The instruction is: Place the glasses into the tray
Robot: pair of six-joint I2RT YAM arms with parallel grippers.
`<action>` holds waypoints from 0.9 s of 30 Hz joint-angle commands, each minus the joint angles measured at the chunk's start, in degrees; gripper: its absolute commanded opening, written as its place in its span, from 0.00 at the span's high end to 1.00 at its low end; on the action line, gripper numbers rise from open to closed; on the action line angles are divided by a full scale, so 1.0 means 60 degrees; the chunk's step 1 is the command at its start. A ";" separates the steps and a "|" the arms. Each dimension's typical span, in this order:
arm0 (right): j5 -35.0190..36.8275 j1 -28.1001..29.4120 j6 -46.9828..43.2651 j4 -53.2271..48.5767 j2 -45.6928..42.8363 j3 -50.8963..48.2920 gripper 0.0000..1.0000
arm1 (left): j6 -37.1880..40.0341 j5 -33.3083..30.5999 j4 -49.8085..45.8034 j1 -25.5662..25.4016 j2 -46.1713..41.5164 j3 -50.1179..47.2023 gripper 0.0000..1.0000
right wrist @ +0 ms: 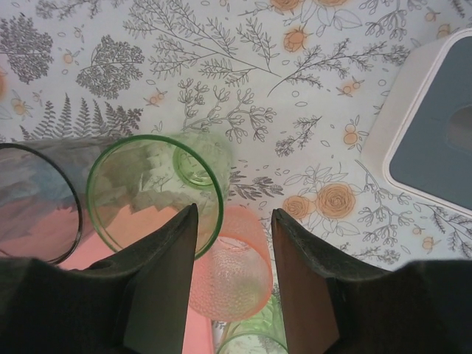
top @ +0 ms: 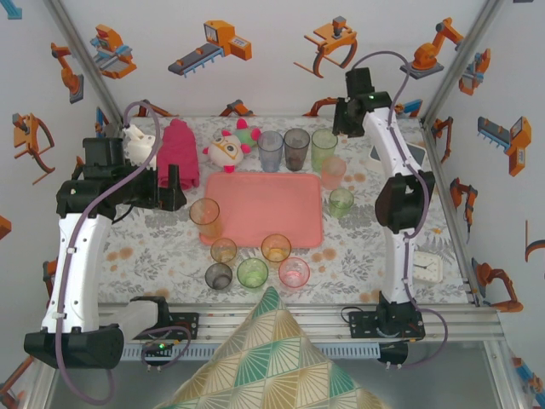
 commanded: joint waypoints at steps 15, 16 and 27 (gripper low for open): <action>-0.0313 -0.0197 -0.0335 -0.0408 0.0925 0.1092 0.60 | -0.0308 0.0047 0.0238 -0.0130 -0.0022 -0.0114 0.03; -0.0349 -0.0204 -0.0333 -0.0450 0.1002 0.1198 0.60 | -0.0286 0.0020 0.0234 -0.0130 -0.0038 -0.0135 0.03; -0.0402 -0.0233 -0.0401 -0.0600 0.1246 0.1412 0.63 | -0.0283 0.0009 0.0262 -0.0145 0.0064 -0.0116 0.03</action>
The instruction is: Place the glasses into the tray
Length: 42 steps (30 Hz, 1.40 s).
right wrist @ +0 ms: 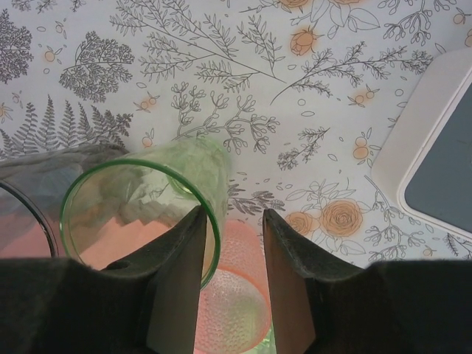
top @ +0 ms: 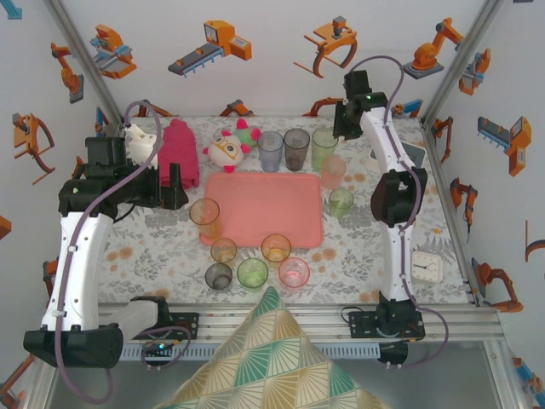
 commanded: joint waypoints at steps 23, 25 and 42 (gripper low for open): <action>-0.0015 -0.0066 -0.0355 -0.0472 0.0641 0.0811 0.81 | -0.0100 0.0024 0.0198 -0.0083 0.0047 -0.0271 0.03; -0.0003 -0.0062 -0.0352 -0.0465 0.0644 0.0815 0.83 | -0.0082 0.0024 0.0212 -0.0083 0.0054 -0.0259 0.03; 0.0427 -0.0080 -0.0513 -0.0416 0.0239 0.1377 0.95 | -0.0071 -0.0173 0.0219 -0.0112 0.0105 -0.0130 0.03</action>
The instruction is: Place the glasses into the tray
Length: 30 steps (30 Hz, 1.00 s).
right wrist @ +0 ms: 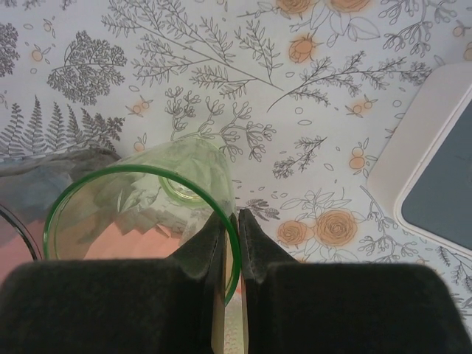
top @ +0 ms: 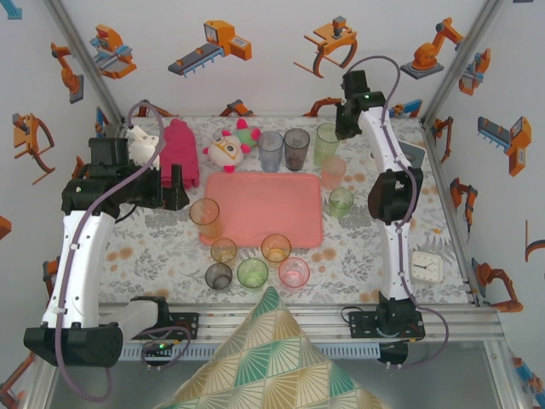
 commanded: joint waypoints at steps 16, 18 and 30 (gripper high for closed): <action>0.1333 -0.0256 -0.0630 -0.0279 -0.1890 0.0366 0.95 | 0.0005 -0.0368 0.0076 -0.0065 -0.0096 0.0164 0.03; 0.1352 -0.0256 -0.0608 -0.0345 -0.2107 0.0332 0.95 | -0.0050 -0.0440 0.0042 -0.0065 -0.0111 0.0242 0.03; 0.2138 0.0479 -0.0930 -0.1185 -0.4091 -0.0459 0.94 | -0.0563 -0.2043 -0.0158 -0.0066 -0.0332 0.0768 0.03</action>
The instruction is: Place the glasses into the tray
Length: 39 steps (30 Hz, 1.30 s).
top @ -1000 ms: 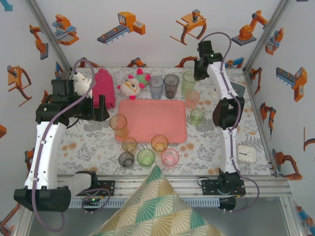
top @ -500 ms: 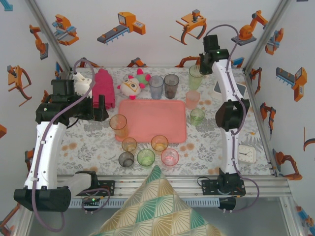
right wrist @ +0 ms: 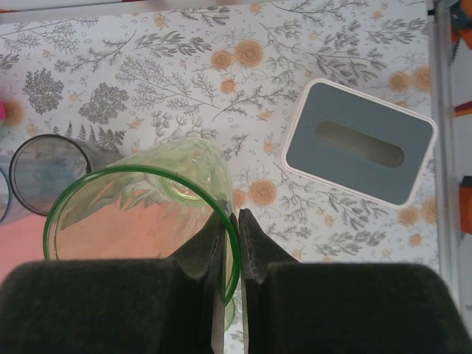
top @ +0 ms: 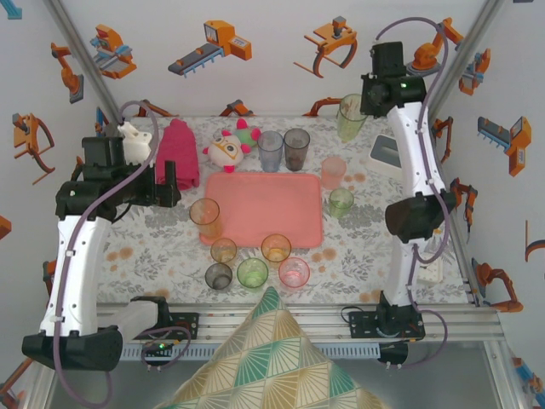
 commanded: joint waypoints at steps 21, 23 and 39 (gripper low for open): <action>0.0996 0.5458 0.1005 -0.0463 -0.0950 -0.0657 0.93 | -0.0419 -0.0927 -0.0170 0.0102 -0.0760 0.0319 0.03; 0.0989 0.5843 0.1045 -0.0396 -0.0602 -0.0419 0.93 | -0.0419 -0.0952 -0.0138 0.0130 -0.0890 0.0235 0.03; 0.0545 0.6922 0.1753 0.0496 0.1760 0.1054 0.93 | -0.0760 -0.0001 -0.0146 0.0524 -0.1024 0.0246 0.03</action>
